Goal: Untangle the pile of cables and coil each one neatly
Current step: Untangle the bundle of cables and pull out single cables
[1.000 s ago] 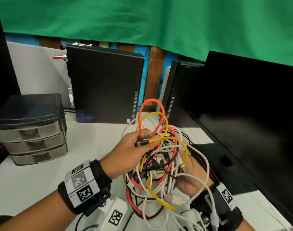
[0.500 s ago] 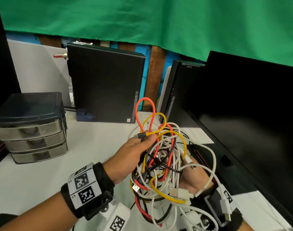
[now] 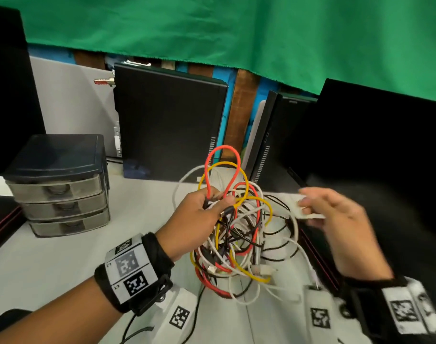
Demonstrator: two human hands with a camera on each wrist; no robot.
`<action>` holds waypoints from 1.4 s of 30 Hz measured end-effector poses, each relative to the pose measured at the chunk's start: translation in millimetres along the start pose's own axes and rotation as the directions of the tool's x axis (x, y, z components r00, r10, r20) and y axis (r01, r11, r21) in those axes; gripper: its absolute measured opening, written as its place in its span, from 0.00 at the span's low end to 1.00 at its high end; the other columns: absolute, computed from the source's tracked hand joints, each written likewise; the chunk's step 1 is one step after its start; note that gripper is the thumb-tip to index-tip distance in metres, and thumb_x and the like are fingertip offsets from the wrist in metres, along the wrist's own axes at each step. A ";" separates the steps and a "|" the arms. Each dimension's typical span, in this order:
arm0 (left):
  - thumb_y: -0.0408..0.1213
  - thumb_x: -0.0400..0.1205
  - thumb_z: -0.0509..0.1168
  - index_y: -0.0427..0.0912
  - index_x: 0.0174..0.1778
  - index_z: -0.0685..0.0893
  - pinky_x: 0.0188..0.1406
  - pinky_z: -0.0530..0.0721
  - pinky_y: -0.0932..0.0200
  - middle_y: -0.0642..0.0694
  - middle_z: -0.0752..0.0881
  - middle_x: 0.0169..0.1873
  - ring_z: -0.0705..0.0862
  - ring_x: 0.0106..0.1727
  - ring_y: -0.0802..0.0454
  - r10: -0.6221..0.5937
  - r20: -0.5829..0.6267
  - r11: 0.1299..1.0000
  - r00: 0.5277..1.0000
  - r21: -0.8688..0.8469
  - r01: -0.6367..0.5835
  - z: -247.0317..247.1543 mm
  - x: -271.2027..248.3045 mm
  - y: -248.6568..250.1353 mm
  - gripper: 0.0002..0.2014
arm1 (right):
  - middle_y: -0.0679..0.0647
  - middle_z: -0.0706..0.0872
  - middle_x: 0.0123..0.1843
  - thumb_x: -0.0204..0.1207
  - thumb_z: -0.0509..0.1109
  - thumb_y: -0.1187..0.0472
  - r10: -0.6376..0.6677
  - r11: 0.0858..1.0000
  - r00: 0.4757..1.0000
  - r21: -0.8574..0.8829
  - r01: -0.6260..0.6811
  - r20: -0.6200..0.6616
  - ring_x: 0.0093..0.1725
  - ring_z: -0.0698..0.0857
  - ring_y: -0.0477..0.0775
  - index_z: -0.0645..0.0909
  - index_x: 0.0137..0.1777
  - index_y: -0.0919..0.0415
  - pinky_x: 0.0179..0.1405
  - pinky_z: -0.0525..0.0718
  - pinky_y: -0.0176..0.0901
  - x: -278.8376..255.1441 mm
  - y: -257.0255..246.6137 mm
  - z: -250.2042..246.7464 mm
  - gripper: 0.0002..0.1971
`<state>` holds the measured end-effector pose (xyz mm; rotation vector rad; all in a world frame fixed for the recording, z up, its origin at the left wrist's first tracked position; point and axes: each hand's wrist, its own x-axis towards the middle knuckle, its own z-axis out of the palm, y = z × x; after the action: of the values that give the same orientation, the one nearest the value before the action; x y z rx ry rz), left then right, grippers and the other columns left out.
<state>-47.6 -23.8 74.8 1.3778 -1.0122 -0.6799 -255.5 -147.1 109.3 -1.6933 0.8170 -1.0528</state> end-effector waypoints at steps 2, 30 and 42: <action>0.45 0.85 0.68 0.51 0.48 0.89 0.49 0.78 0.77 0.64 0.91 0.43 0.87 0.48 0.71 0.048 -0.059 0.993 0.997 0.111 -0.041 -1.2 2.6 -3.9 0.05 | 0.52 0.91 0.42 0.81 0.69 0.61 -0.133 0.991 0.988 -0.033 0.131 -0.077 0.45 0.86 0.50 0.91 0.46 0.53 0.48 0.82 0.44 -11.3 -24.3 -10.4 0.09; 0.54 0.81 0.68 0.56 0.41 0.85 0.45 0.76 0.71 0.57 0.84 0.43 0.82 0.47 0.63 0.231 -0.247 0.885 0.941 0.456 -0.097 -18.4 9.4 -11.3 0.08 | 0.65 0.85 0.41 0.67 0.74 0.57 0.203 0.845 0.881 0.379 -0.378 0.427 0.29 0.78 0.58 0.82 0.46 0.64 0.32 0.79 0.45 -22.3 -9.0 41.4 0.12; 0.53 0.84 0.66 0.51 0.43 0.86 0.37 0.76 0.64 0.57 0.86 0.37 0.83 0.41 0.61 0.155 -0.241 0.883 0.958 0.469 -0.025 -14.6 14.8 -23.3 0.11 | 0.44 0.62 0.19 0.69 0.80 0.48 0.034 0.940 0.930 0.305 -0.155 0.366 0.20 0.58 0.44 0.89 0.37 0.57 0.21 0.60 0.36 -24.3 -7.8 33.9 0.12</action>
<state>-24.3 -32.7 56.0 1.7687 -1.0458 -0.1640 -234.1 -110.9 103.7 -1.4791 0.4525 -0.7346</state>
